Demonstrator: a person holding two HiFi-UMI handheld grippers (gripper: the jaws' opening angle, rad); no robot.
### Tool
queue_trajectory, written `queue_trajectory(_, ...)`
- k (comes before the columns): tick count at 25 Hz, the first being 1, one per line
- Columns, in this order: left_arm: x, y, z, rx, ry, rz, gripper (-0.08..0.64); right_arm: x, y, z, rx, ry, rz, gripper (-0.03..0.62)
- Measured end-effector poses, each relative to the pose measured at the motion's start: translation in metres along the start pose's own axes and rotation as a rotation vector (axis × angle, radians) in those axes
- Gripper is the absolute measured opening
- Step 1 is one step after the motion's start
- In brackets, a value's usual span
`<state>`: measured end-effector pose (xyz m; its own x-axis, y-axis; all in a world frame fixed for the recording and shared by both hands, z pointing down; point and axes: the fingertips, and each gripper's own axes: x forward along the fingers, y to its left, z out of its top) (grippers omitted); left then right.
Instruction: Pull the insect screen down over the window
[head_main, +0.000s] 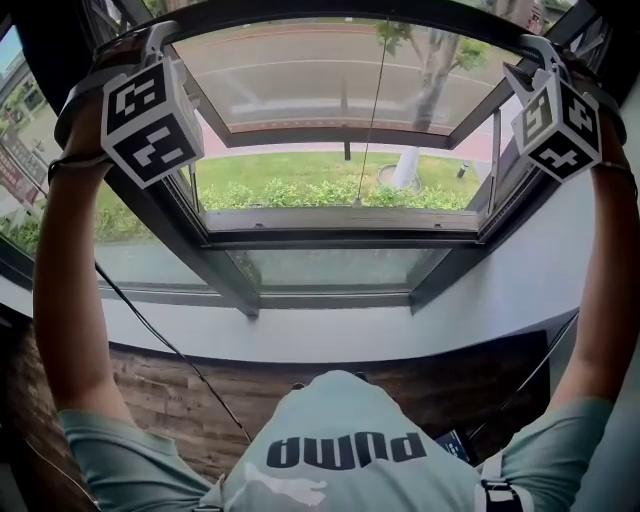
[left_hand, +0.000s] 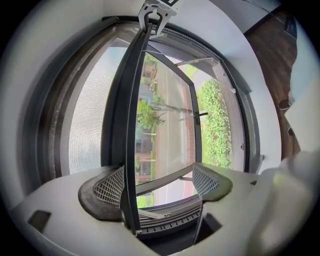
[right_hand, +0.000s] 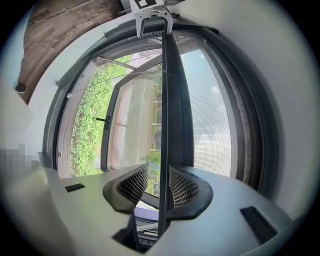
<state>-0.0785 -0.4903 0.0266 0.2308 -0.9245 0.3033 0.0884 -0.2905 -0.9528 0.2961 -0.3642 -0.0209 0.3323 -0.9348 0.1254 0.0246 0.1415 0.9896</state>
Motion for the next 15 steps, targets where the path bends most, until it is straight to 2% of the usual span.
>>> queue_trajectory(8, 0.016, -0.045, 0.001, 0.020, -0.004, -0.073, 0.414, 0.011, 0.044, 0.003, -0.017, 0.001, 0.083, 0.129)
queue_trajectory(15, 0.024, -0.070, 0.001, 0.024, 0.007, -0.080, 0.414, 0.015, 0.071, 0.005, 0.004, -0.011, 0.085, 0.129)
